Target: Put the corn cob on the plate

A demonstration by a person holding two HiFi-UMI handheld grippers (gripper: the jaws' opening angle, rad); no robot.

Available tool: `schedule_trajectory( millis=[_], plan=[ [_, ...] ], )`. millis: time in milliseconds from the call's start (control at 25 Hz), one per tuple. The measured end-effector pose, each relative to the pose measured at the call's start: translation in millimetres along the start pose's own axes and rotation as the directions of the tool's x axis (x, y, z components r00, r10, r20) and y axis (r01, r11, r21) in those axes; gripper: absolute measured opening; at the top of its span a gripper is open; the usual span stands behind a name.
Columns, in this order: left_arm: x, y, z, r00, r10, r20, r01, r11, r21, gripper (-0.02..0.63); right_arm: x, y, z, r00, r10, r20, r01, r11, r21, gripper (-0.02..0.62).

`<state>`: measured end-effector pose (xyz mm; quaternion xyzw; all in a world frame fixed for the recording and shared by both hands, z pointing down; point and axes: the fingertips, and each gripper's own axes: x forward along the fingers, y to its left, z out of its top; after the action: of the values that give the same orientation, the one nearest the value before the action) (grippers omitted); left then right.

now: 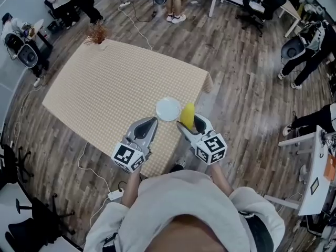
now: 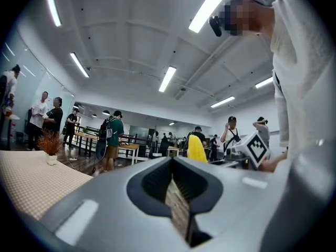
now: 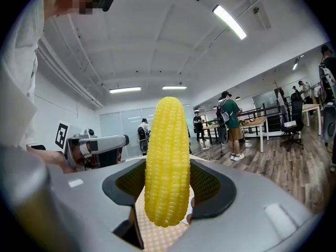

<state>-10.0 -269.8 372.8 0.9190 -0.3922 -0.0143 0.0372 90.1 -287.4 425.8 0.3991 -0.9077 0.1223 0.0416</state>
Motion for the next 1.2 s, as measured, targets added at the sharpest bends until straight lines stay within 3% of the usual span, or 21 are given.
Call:
schedule_trajectory(
  millis=[640, 1200],
  plan=[
    [-24.3, 28.4, -13.7, 0.997, -0.078, -0.030, 0.076, 0.996, -0.049, 0.008, 19.5, 22.5, -16.5, 0.994, -0.107, -0.021, 0.107, 0.993, 0.040, 0.252],
    [-17.2, 41.8, -73.8, 0.987, -0.072, -0.142, 0.048, 0.986, -0.162, 0.008, 35.1, 8.7, -81.5, 0.982, -0.091, -0.168, 0.113, 0.985, 0.130, 0.252]
  ],
)
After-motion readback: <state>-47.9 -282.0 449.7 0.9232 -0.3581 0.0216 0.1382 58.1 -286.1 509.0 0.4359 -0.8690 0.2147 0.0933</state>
